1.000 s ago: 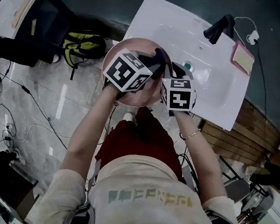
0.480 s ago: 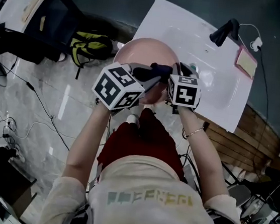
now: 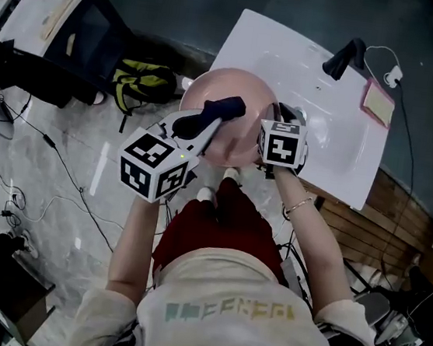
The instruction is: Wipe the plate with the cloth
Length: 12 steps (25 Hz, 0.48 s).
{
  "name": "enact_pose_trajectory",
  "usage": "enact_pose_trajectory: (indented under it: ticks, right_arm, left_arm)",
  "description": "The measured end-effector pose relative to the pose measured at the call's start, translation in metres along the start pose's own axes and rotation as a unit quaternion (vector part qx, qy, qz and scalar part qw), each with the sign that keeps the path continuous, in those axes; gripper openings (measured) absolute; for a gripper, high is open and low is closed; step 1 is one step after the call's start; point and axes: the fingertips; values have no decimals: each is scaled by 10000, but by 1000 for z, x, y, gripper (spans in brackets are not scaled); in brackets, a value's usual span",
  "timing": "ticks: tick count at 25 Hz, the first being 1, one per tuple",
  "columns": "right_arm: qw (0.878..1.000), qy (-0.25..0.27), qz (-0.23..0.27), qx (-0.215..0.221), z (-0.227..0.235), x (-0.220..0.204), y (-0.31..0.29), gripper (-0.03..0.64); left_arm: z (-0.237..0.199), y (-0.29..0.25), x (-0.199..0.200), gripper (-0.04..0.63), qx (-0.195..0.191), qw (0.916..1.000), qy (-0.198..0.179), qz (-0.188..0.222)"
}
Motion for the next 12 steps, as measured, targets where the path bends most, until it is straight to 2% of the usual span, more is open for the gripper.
enact_pose_trajectory:
  ticks: [5, 12]
  right_arm:
    - [9995, 211, 213, -75, -4, 12, 3, 67]
    - [9990, 106, 388, -196, 1, 22, 12, 67]
  left_arm:
    - [-22, 17, 4, 41, 381, 9986, 192, 314]
    - [-41, 39, 19, 41, 691, 9944, 300, 743]
Point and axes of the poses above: the fingertips, and each gripper's own axes: y backward along the fingers, z to its right, x out of its top, and after that the axes turned 1 degree about y, right-handed
